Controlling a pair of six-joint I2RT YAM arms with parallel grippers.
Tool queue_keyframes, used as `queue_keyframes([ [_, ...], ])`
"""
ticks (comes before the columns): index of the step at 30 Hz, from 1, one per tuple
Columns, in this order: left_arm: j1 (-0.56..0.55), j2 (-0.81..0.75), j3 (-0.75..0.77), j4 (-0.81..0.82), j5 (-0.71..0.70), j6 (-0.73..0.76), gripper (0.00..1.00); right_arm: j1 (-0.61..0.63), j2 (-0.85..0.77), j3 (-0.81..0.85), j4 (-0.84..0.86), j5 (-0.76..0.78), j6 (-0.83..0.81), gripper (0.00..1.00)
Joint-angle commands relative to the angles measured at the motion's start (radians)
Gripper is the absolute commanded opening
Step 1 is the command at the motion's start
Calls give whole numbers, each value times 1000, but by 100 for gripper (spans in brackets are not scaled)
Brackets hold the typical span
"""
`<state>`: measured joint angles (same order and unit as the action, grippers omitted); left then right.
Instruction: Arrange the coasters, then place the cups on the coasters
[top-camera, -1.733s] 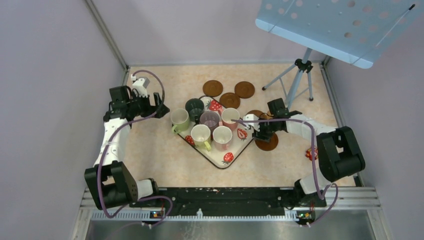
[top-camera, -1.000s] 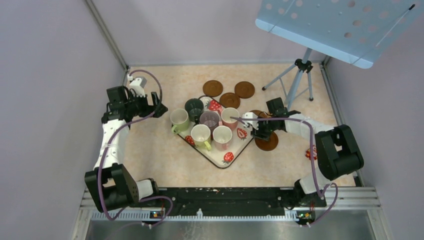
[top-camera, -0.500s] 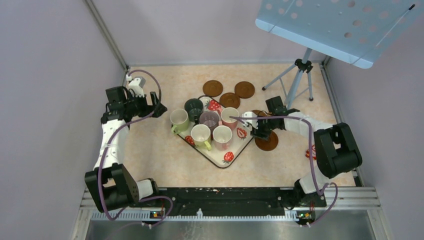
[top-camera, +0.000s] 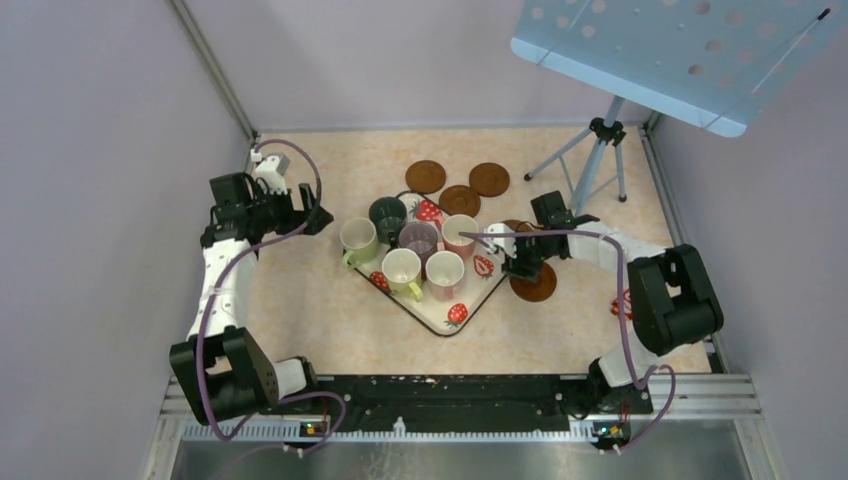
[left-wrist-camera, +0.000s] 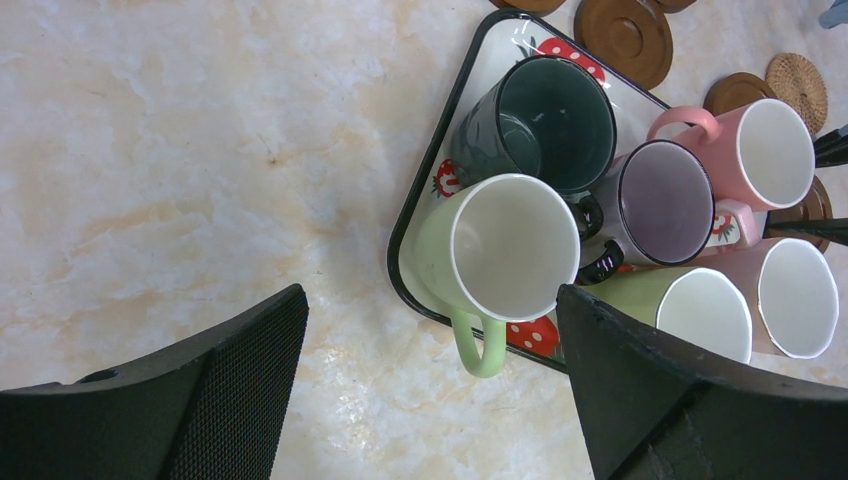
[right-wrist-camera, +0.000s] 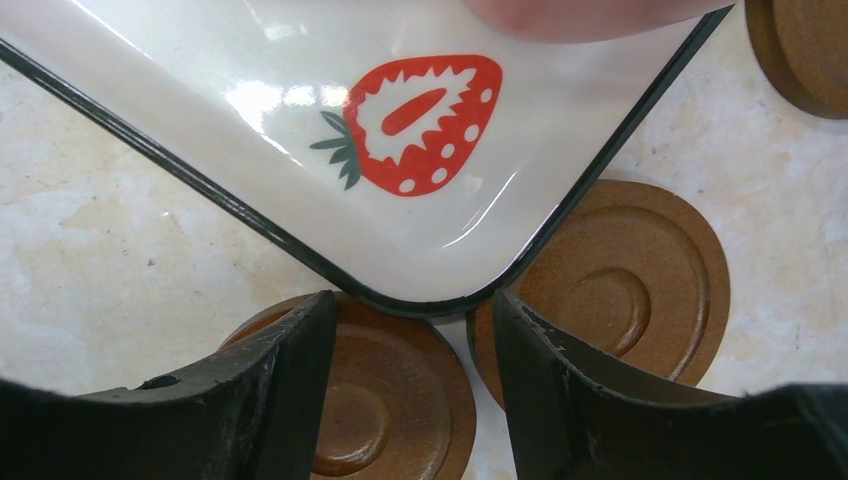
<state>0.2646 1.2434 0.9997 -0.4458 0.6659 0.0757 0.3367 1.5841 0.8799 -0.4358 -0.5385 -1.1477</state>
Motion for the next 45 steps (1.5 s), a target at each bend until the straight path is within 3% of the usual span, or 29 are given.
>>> queue_keyframes([
  [1,9,-17,36,28,27,-12,99,-33,25,38,-136,-5,17,59],
  [6,12,-17,36,30,32,-14,99,-56,35,61,-183,-17,17,59],
  [19,16,-17,36,33,35,-15,99,-46,59,73,-50,-22,166,61],
  [35,22,-12,62,-2,44,1,99,60,95,58,-6,-47,131,52],
  [45,24,18,108,-53,51,10,99,164,103,55,50,-36,200,49],
])
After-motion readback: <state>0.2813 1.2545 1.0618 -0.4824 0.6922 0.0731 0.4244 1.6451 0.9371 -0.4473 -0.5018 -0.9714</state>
